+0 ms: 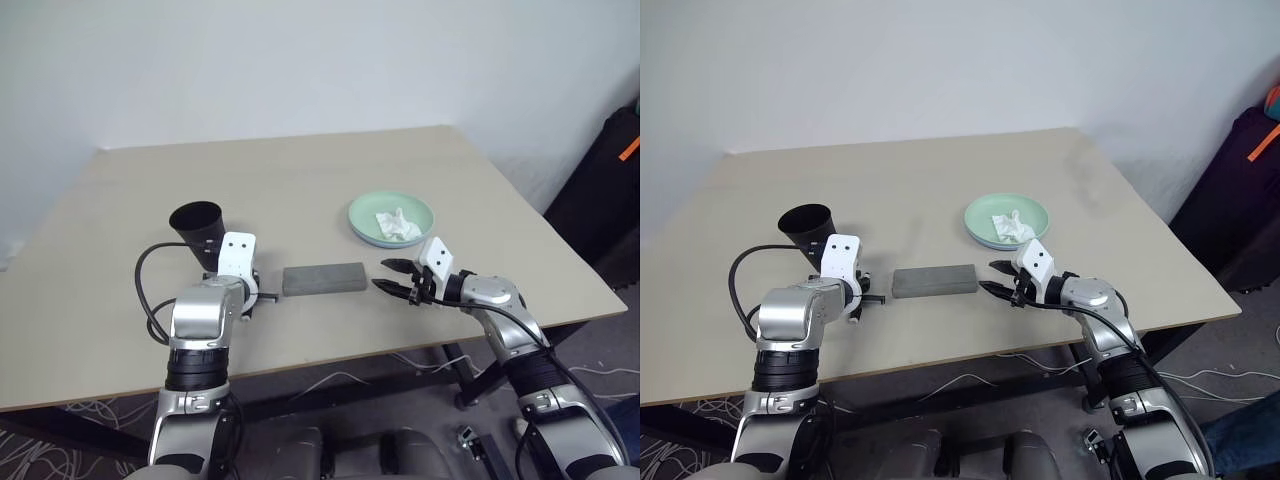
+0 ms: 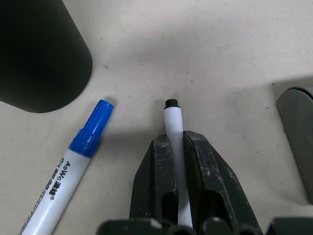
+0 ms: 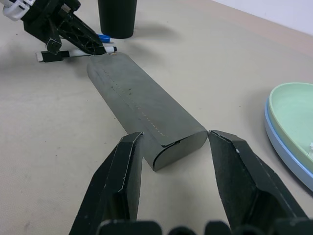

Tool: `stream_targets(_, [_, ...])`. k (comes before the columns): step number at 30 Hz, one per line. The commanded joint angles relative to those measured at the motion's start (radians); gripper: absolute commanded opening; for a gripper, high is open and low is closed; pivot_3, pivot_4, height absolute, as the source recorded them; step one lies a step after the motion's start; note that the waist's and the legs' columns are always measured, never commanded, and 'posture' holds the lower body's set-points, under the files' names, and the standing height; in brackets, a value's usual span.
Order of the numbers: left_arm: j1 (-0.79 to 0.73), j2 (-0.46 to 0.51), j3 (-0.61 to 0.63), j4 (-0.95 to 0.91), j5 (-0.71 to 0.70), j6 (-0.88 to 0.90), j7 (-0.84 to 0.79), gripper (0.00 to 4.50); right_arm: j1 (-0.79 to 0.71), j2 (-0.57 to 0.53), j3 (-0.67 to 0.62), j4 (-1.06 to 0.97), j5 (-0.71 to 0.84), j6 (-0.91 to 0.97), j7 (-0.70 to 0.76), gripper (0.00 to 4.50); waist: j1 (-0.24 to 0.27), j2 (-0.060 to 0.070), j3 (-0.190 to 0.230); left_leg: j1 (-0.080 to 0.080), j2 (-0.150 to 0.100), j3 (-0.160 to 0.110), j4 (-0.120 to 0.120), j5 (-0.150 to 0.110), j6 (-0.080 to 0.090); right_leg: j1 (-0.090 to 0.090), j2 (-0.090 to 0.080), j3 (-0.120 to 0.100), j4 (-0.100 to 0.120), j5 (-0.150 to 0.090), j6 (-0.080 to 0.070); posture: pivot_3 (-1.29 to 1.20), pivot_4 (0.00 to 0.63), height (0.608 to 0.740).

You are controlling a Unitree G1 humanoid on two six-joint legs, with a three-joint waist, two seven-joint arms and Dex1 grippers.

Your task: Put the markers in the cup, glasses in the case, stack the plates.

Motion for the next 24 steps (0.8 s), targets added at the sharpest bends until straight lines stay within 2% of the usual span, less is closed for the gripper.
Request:
stream_targets(1, [-0.046, 0.033, -0.014, -0.041, -0.022, -0.193, -0.052, 0.04, -0.028, -0.002, -0.018, -0.021, 0.003, -0.022, -0.005, 2.30, 0.000, 0.000, 0.000, 0.000, 0.000, 0.000, 0.000, 0.000, 0.000, 0.000, 0.000, 0.000, 0.000, 0.000, 0.000, 0.00, 0.000, 0.740])
stream_targets(4, [-0.059, 0.074, -0.025, -0.006, -0.021, -0.407, -0.109, 0.04, -0.034, 0.001, -0.018, -0.013, 0.000, -0.025, -0.007, 2.30, 0.001, 0.000, 0.000, -0.001, 0.000, 0.000, -0.001, 0.000, 0.000, -0.002, -0.001, 0.000, -0.001, 0.001, -0.002, 0.00, 0.000, 0.740])
stream_targets(9, [-0.105, 0.149, -0.038, 0.161, 0.032, -0.844, -0.122, 0.04, -0.044, 0.006, -0.017, -0.006, -0.002, -0.029, -0.010, 2.30, 0.001, 0.000, 0.000, -0.001, 0.000, 0.003, -0.003, 0.000, 0.000, -0.003, -0.001, 0.002, -0.002, 0.003, -0.005, 0.00, 0.000, 0.740])
stream_targets(14, [-0.190, 0.187, -0.036, 0.417, 0.069, -1.250, -0.095, 0.04, -0.053, 0.007, -0.017, 0.000, -0.003, -0.034, -0.015, 2.30, 0.002, 0.000, 0.000, -0.001, 0.000, 0.006, -0.004, 0.000, 0.000, -0.003, 0.001, 0.004, -0.003, 0.003, -0.006, 0.00, 0.000, 0.740])
stream_targets(19, [-0.260, 0.198, -0.010, 0.612, 0.073, -1.448, -0.045, 0.04, -0.049, 0.003, -0.019, -0.003, -0.002, -0.038, -0.020, 2.30, 0.004, 0.000, 0.000, -0.001, 0.001, 0.008, -0.004, 0.001, 0.000, -0.002, 0.002, 0.003, -0.007, 0.005, -0.003, 0.00, 0.000, 0.740])
stream_targets(24, [-0.288, 0.231, 0.008, 0.736, 0.127, -1.549, 0.101, 0.04, -0.029, -0.007, -0.025, -0.022, 0.000, -0.035, -0.026, 2.30, 0.003, 0.000, 0.000, -0.001, 0.002, 0.008, -0.005, 0.001, 0.001, 0.001, 0.003, 0.001, -0.014, 0.006, -0.001, 0.00, 0.000, 0.740])
